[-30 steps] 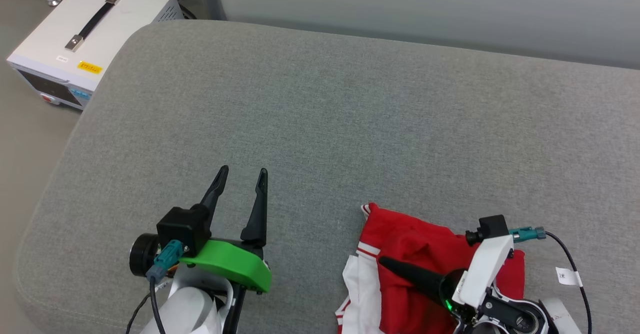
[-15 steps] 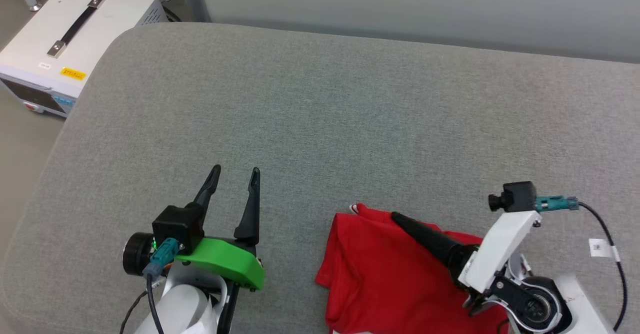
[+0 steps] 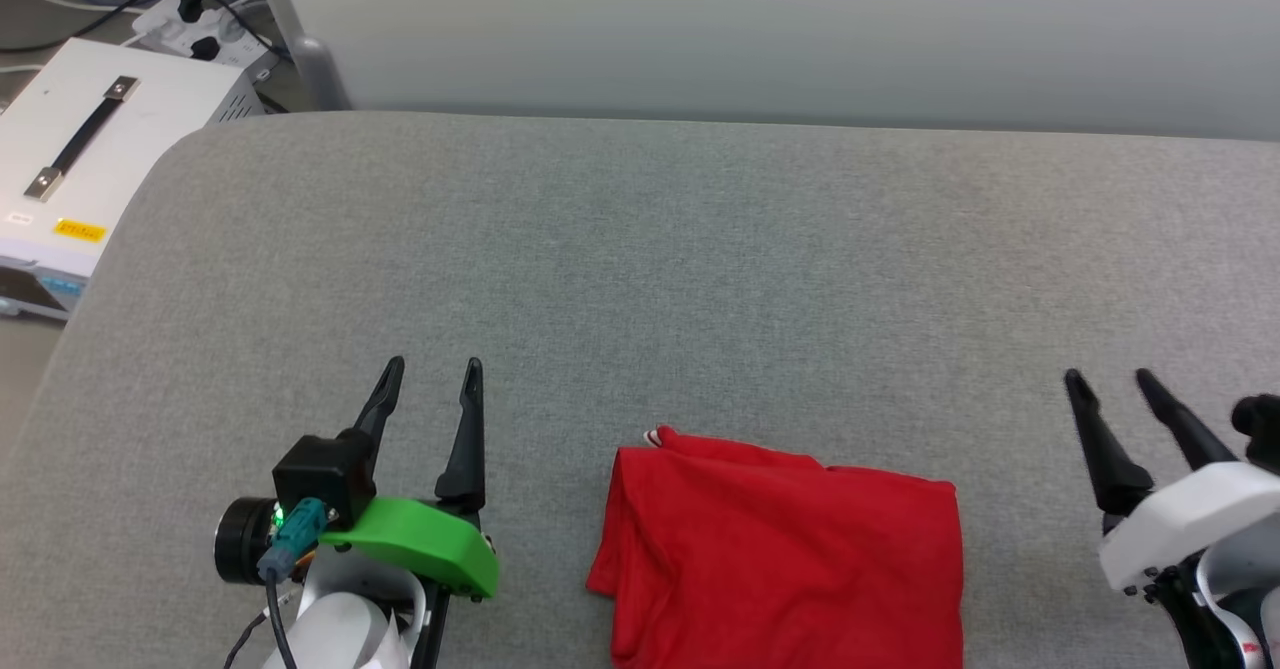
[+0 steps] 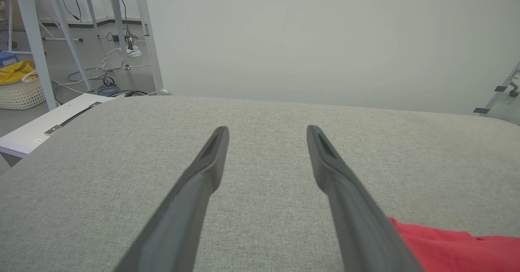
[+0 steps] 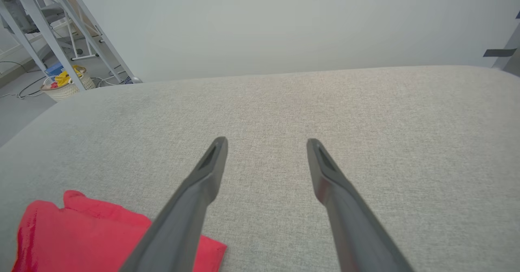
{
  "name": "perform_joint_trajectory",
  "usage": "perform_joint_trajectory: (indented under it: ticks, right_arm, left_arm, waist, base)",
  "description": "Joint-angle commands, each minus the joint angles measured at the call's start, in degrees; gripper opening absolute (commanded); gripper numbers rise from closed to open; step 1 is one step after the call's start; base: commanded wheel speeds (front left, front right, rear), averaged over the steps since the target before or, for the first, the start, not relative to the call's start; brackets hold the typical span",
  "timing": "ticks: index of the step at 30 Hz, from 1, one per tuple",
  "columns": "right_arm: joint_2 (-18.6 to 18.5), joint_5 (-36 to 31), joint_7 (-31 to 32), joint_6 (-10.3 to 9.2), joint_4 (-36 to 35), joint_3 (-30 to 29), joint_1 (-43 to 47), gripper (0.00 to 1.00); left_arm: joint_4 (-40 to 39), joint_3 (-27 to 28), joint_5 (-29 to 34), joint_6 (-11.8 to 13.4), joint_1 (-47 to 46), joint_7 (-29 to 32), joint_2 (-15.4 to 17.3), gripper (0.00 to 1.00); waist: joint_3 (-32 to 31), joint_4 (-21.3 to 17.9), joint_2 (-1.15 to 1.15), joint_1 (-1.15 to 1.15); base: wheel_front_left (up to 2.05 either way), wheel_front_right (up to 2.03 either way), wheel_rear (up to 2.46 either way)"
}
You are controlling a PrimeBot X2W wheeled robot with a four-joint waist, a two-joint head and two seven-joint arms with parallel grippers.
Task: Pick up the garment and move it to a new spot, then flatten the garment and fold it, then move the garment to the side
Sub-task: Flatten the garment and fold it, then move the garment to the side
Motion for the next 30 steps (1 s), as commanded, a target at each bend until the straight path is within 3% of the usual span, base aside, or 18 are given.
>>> perform_joint_trajectory:
  ticks: [1, 6, 10, 20, 30]
  right_arm:
    - [0.6, -2.4, -2.2, -0.02, -0.7, -1.1, 0.9, 1.0]
    - [2.2, -8.4, -9.1, -0.02, -3.2, -3.3, 3.3, 1.0]
    - [3.1, -11.0, -10.4, -0.02, -6.0, -3.5, 6.6, 1.0]
    - [6.2, -12.8, -8.8, -0.02, -11.4, -4.0, 13.0, 1.0]
    - [6.5, -12.7, -6.7, -0.02, -13.2, -5.0, 13.9, 1.0]
  left_arm:
    - [0.0, 0.4, 0.3, 0.4, 1.0, -0.3, 0.1, 1.0]
    - [-0.2, 1.4, 0.7, 0.5, 2.8, -0.3, 0.0, 1.0]
    - [-0.1, 1.6, 1.0, 0.7, 4.3, -0.3, -0.1, 1.0]
    - [-0.7, 1.6, 0.7, 1.4, 7.6, 0.0, 0.6, 1.0]
    - [-1.7, 1.3, 0.5, 1.9, 7.9, 0.6, 1.0, 1.0]
  waist:
    - [-0.8, -0.8, 0.0, 0.0]
    - [-2.3, -1.7, 0.0, 0.0]
    - [-3.8, -1.9, 0.0, 0.0]
    - [-6.7, -2.7, 0.0, 0.0]
    - [-6.7, -2.5, 0.0, 0.0]
  base:
    - [0.0, 0.0, 0.0]
    - [0.0, 0.0, 0.0]
    - [0.0, 0.0, 0.0]
    - [0.0, 0.0, 0.0]
    - [0.0, 0.0, 0.0]
